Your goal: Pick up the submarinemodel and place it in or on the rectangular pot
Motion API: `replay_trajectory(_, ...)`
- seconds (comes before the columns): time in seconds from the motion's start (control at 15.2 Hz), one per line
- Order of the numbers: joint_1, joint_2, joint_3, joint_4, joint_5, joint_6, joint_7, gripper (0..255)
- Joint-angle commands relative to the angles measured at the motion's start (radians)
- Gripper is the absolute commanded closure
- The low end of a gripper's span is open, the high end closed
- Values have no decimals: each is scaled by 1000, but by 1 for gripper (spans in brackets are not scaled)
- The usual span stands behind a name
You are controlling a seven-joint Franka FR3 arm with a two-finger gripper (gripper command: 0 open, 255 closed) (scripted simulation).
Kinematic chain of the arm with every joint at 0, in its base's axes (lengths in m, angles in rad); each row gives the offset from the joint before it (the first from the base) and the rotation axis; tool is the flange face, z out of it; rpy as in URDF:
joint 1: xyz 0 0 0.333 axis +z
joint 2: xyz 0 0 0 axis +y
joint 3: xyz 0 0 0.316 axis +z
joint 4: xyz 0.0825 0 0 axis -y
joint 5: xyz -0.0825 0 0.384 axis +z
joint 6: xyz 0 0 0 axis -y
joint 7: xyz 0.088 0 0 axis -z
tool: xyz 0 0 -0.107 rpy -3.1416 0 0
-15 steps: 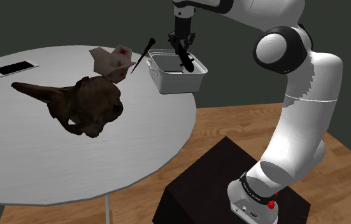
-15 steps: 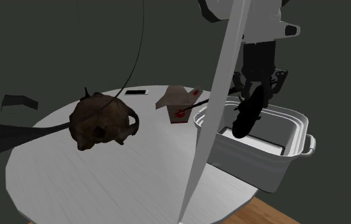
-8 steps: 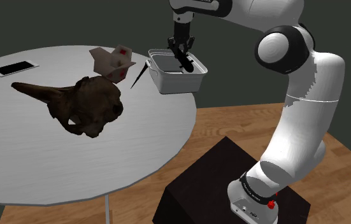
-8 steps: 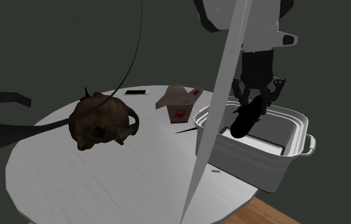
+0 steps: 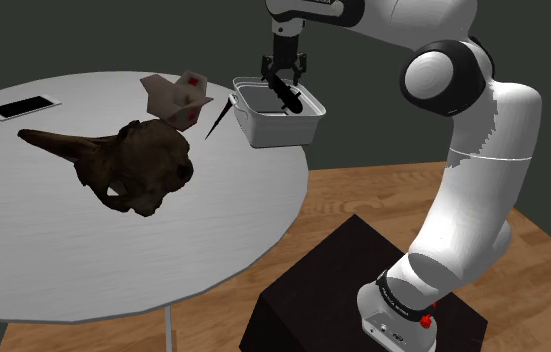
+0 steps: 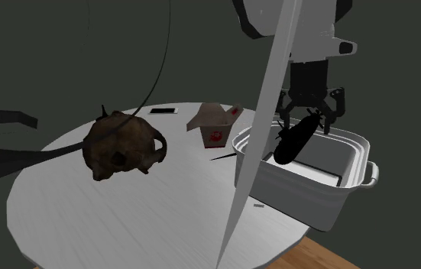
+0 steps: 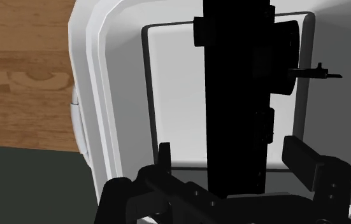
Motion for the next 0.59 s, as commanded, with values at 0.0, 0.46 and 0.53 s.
replay_trajectory(0.0, 0, 0, 0, 0, 0, 0, 0, 0)
replay_trajectory(0.46, 28, 67, 0, 232, -9, -165, -11, 0)
replay_trajectory(0.53, 28, 67, 0, 232, -9, -165, -11, 0)
